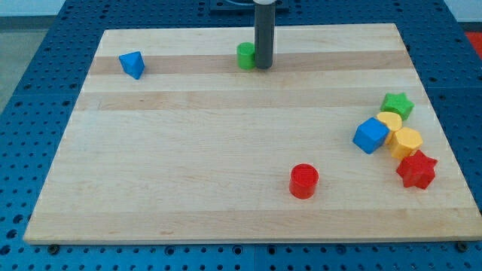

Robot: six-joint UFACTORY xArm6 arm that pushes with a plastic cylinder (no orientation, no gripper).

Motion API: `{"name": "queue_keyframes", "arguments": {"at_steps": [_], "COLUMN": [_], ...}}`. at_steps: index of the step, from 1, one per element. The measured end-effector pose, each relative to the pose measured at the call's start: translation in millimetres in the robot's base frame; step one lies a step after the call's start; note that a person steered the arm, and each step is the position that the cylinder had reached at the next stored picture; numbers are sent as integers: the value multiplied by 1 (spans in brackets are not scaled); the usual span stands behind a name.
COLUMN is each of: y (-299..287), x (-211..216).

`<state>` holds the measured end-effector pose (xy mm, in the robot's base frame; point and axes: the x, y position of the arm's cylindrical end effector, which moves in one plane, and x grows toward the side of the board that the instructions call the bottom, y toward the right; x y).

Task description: Move your arm bottom of the red star

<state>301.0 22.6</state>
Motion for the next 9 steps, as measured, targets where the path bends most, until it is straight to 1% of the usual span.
{"name": "queue_keyframes", "arguments": {"at_steps": [1,2,3,4,5,6,7,8,9], "y": [24,79,79,60,60,63,64,66,111], "x": [6,37,40,108,110,165,199,202,251]}}
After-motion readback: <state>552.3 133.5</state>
